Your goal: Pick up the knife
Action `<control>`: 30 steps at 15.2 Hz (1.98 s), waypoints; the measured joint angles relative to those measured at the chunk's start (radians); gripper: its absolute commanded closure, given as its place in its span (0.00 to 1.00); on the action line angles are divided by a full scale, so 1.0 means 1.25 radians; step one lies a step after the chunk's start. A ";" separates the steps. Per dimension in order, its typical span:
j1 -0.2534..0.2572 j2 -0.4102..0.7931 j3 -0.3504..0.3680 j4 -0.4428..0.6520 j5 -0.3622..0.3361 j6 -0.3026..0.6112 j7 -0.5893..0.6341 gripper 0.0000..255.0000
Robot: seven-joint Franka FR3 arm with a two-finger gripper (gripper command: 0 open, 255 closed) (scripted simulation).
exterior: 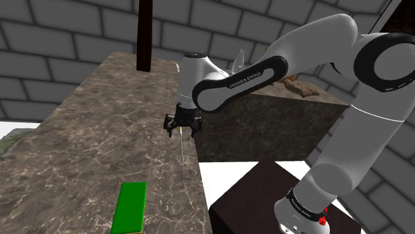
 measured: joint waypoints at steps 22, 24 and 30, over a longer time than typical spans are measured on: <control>-0.002 -0.011 0.002 0.005 0.008 -0.013 -0.005 1.00; -0.003 -0.023 0.004 0.015 0.018 -0.033 -0.011 1.00; -0.007 -0.058 0.007 0.045 0.045 -0.092 -0.030 1.00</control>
